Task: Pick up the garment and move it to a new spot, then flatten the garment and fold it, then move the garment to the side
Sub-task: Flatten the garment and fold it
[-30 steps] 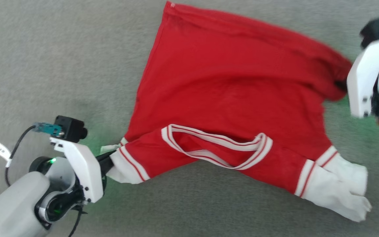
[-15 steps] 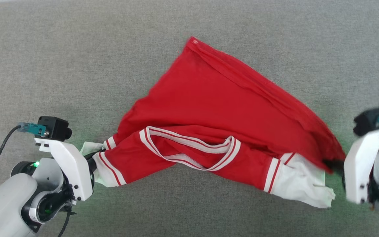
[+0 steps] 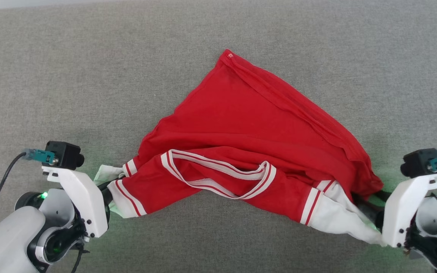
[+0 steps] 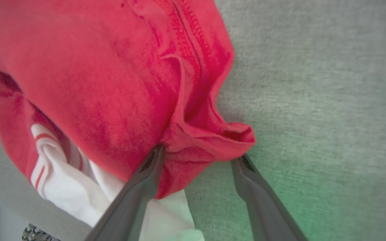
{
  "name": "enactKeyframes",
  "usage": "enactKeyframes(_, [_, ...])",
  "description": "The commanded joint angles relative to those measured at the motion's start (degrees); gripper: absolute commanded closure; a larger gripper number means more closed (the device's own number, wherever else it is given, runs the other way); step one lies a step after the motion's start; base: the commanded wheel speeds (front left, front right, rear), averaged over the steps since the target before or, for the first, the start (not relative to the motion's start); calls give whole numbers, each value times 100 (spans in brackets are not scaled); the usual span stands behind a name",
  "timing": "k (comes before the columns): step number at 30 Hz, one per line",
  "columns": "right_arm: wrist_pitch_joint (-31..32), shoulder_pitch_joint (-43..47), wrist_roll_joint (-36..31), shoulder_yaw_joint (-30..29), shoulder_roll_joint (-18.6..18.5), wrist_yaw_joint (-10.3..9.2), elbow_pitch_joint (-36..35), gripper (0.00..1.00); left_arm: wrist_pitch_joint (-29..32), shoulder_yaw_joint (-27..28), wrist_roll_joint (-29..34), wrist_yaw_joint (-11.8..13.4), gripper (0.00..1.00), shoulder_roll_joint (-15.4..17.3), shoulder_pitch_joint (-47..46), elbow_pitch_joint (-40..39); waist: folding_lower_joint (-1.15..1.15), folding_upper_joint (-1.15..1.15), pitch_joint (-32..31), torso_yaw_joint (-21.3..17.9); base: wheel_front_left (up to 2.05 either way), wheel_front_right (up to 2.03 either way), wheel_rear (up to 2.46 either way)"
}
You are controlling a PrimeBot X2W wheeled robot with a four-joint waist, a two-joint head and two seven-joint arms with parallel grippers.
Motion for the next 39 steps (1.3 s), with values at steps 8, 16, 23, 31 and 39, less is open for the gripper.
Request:
enactKeyframes(8, [291,130,59,-448,-115,-28,-1402,0,-43,-21,-19,-29,100,2,137,-54,0,0,-119,63,0,0,0])
enactKeyframes(16, [110,-614,-92,-275,-153,-28,-2030,0,14,-112,83,-69,100,-138,3,-110,0,0,-72,371,0,0,0])
enactKeyframes(23, [-489,-1865,16,486,-381,-27,-952,0,98,-267,223,-184,100,-458,-307,-16,0,0,93,870,0,0,0])
enactKeyframes(31, [-1060,-3359,243,1572,-774,-27,847,0,150,-484,423,-463,100,-1035,-758,288,0,0,376,1548,0,0,0])
enactKeyframes(39, [-840,-4548,492,2766,-1009,-27,2508,0,77,-635,492,-786,100,-1554,-1110,762,0,0,662,2053,0,0,0])
